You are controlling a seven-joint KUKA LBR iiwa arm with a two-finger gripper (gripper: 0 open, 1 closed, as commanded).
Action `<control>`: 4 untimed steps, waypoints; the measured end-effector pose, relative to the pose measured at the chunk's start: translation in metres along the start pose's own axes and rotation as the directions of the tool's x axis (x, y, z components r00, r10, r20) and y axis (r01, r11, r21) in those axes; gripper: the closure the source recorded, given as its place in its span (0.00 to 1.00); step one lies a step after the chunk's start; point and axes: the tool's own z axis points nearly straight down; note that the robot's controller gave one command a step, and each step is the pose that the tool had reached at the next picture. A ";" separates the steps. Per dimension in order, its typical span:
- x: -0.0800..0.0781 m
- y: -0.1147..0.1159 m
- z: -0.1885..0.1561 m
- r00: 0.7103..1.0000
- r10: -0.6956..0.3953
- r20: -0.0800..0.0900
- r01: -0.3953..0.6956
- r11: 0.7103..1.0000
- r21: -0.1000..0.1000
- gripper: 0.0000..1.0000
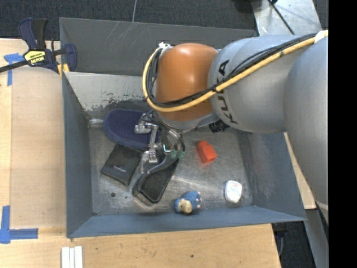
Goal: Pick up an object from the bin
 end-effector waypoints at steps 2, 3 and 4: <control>-0.031 -0.004 0.078 0.999 0.024 0.025 -0.024 1.000 -0.011 0.00; -0.038 -0.005 0.072 0.998 0.031 0.051 -0.030 0.999 -0.015 1.00; -0.031 -0.013 -0.077 0.999 0.032 0.016 -0.032 0.999 -0.004 1.00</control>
Offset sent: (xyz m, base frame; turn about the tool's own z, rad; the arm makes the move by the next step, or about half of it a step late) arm 0.0239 -0.0218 -0.0877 -0.1985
